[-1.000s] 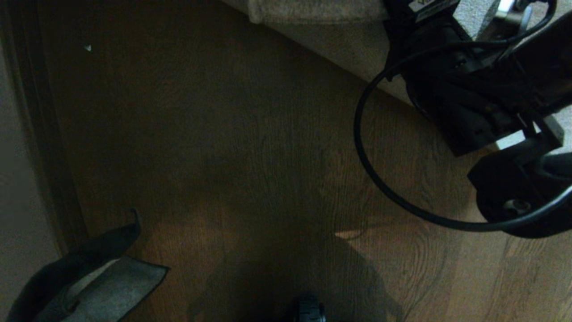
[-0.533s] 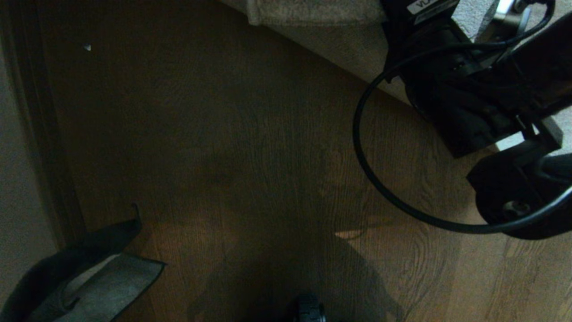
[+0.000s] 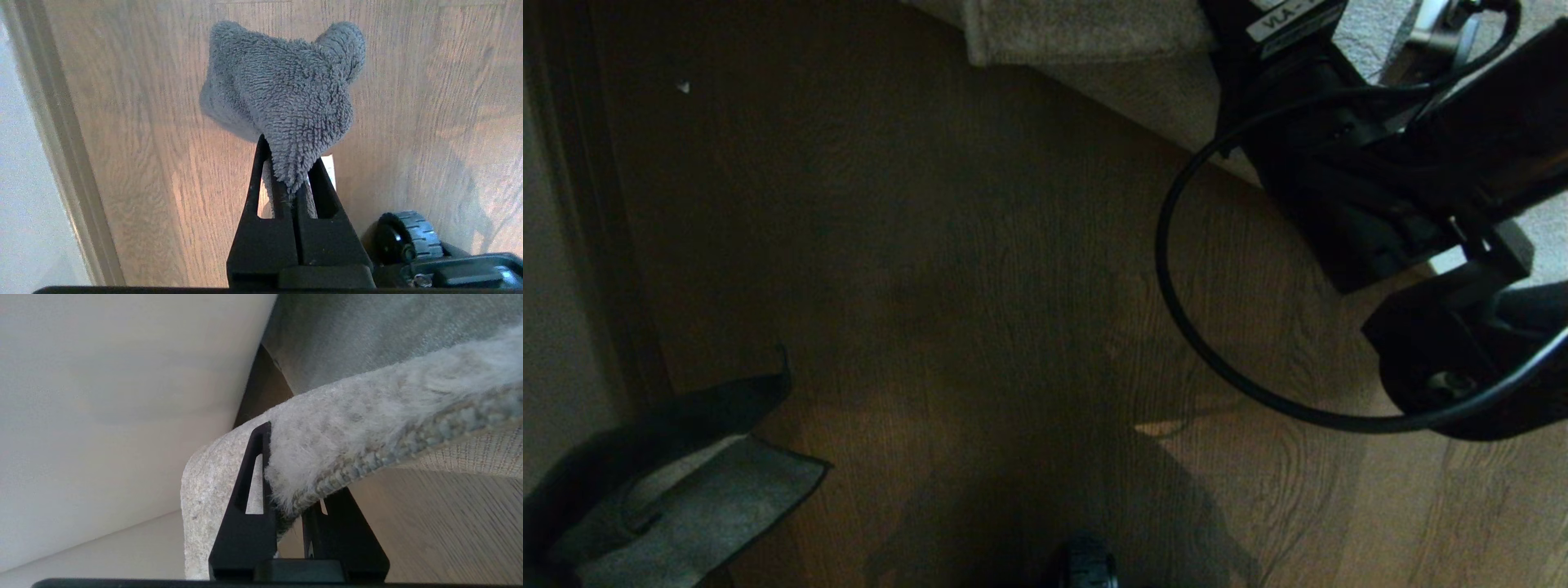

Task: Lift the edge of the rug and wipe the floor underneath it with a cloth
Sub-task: Wipe the floor under the carpet with a rag

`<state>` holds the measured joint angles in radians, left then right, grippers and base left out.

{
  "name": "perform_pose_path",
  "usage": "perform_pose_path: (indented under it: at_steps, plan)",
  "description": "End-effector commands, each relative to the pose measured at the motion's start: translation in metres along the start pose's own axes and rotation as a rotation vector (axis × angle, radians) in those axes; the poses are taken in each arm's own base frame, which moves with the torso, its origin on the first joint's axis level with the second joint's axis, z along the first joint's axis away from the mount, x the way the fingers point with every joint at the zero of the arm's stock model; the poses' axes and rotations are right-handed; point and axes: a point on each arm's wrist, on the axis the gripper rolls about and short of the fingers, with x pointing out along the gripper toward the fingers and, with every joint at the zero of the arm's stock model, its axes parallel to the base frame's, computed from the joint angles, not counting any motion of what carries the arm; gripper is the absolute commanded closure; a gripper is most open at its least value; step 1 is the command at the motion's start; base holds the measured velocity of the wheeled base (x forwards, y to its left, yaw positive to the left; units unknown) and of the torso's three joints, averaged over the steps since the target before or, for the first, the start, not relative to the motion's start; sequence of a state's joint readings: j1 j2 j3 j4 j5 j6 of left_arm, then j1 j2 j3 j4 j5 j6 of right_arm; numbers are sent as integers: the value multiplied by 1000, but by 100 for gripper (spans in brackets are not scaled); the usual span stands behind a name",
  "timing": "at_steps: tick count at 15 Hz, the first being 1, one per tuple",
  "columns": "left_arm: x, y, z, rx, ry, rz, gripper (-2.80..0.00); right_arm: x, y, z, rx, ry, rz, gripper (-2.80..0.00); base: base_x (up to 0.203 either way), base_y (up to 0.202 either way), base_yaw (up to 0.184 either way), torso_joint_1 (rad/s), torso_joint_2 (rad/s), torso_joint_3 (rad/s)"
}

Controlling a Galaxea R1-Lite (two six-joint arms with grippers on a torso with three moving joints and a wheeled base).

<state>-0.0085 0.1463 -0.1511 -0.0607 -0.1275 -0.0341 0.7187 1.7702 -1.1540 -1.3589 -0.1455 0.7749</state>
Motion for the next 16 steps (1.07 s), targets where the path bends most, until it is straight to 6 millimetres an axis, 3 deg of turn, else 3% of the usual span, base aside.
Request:
perform_pose_path:
  at_steps: [1, 7, 11, 16]
  plan:
    - [19, 2, 11, -14, 93, -6, 0, 1, -3, -3, 3, 0, -2, 0, 0, 0, 0, 0, 0, 0]
    - [84, 6, 44, -43, 232, -91, 0, 9, -1, -3, -13, -20, 19, 0, 0, 0, 0, 0, 0, 0]
    - [100, -10, 42, -42, 289, -324, 0, 17, -4, -6, -53, -32, 29, 0, 0, 0, 0, 0, 0, 0]
    - [142, -43, 36, -28, 371, -529, 0, 25, -16, -13, -60, -39, 24, 0, 0, 0, 0, 0, 0, 0]
